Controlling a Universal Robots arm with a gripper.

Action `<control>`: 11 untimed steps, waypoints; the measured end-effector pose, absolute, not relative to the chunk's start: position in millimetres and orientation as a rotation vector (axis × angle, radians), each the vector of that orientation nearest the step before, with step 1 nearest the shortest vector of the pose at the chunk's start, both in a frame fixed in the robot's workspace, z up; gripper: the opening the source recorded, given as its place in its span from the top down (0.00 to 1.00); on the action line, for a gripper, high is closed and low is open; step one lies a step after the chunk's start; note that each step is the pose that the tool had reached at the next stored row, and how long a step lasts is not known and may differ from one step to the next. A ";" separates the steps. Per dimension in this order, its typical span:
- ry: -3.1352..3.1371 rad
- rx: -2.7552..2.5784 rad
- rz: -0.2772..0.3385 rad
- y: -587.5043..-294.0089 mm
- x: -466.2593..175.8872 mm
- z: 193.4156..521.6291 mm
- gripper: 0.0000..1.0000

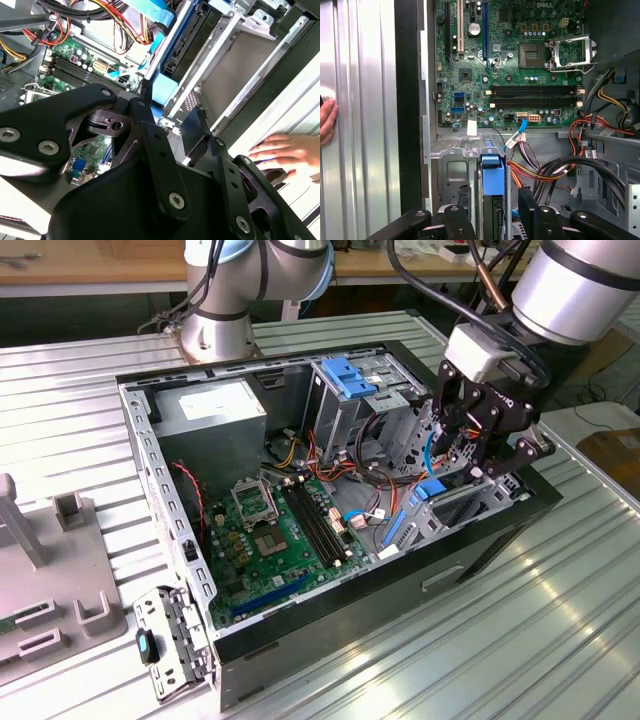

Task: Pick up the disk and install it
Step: 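Insert the disk into the insertion slot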

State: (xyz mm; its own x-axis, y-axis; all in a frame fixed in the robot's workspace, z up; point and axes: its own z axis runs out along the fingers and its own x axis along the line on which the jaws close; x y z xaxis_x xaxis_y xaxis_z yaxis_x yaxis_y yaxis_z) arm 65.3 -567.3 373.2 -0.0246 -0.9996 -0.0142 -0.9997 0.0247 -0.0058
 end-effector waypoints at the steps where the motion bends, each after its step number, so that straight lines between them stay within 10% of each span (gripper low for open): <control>1: 2.238 -2.184 0.009 -567.3 67.0 373.2 0.50; 11: 2.238 -2.184 0.009 -567.3 71.3 373.2 0.50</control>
State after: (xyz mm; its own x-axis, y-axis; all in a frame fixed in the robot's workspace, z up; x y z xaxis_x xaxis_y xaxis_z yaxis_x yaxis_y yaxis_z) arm 71.3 -567.3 373.2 -0.0244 -0.9996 -0.0141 -0.9997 0.0245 -0.0058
